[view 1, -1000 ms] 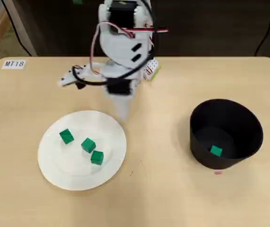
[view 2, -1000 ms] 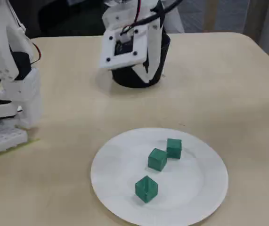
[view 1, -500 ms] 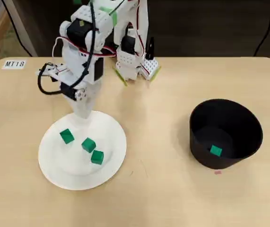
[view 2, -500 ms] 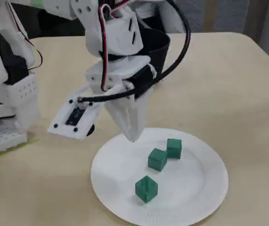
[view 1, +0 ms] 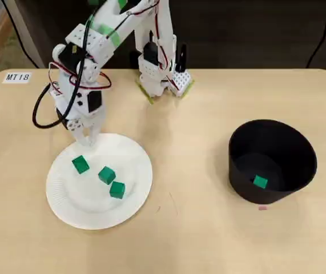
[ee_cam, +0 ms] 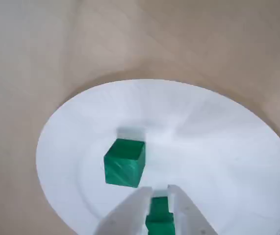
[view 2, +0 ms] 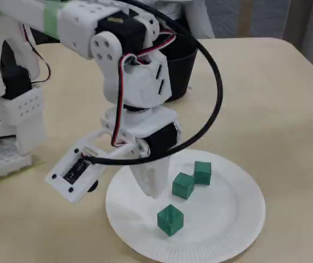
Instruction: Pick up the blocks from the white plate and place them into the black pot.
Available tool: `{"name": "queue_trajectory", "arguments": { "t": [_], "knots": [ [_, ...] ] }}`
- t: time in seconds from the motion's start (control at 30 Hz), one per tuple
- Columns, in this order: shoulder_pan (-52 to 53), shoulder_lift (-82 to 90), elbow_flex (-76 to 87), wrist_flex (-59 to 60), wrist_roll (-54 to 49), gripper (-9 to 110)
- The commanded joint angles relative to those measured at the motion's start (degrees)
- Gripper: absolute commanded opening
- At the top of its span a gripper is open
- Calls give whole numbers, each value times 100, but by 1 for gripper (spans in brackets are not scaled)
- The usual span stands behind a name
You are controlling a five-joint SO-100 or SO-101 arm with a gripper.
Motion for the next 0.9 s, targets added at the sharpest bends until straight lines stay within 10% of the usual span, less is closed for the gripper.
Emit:
{"name": "queue_trajectory", "arguments": {
  "t": [0.0, 0.87],
  "knots": [
    [44, -70, -431, -62, -44, 17],
    [-114, -1477, -1441, 18, -53, 21]
  ]
}}
